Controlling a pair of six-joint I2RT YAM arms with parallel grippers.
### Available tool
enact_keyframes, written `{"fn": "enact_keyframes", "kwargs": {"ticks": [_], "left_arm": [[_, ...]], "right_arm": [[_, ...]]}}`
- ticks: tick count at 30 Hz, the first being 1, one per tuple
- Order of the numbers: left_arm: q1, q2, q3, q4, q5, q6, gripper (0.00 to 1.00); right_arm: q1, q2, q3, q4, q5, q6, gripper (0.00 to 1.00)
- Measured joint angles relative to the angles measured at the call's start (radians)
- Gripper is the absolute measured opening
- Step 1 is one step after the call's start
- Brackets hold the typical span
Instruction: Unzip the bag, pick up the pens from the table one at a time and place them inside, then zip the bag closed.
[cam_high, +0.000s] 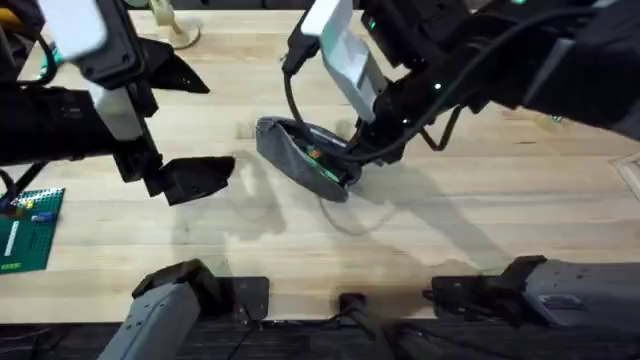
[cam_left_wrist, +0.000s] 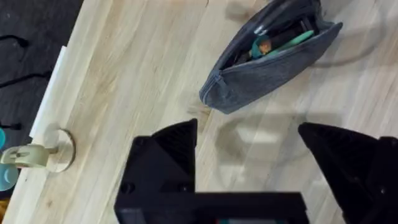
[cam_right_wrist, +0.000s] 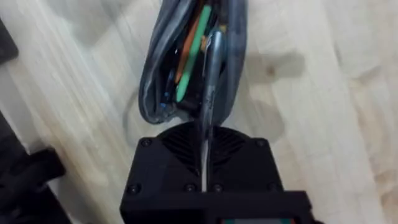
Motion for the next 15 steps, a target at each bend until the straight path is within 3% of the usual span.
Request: {"fn": "enact_keyframes", "kwargs": {"ticks": [7,15], "left_arm": [[0.0,0.0,0.0,0.0,0.0,0.0,0.994],[0.0,0.0,0.0,-0.001,0.0,0.0,0.992]], "right_arm": [[0.017,0.053,0.0,-0.023,0.0,0.0,0.034],[0.022,0.1,-0.001,0.142,0.0,0.032,0.034]]}}
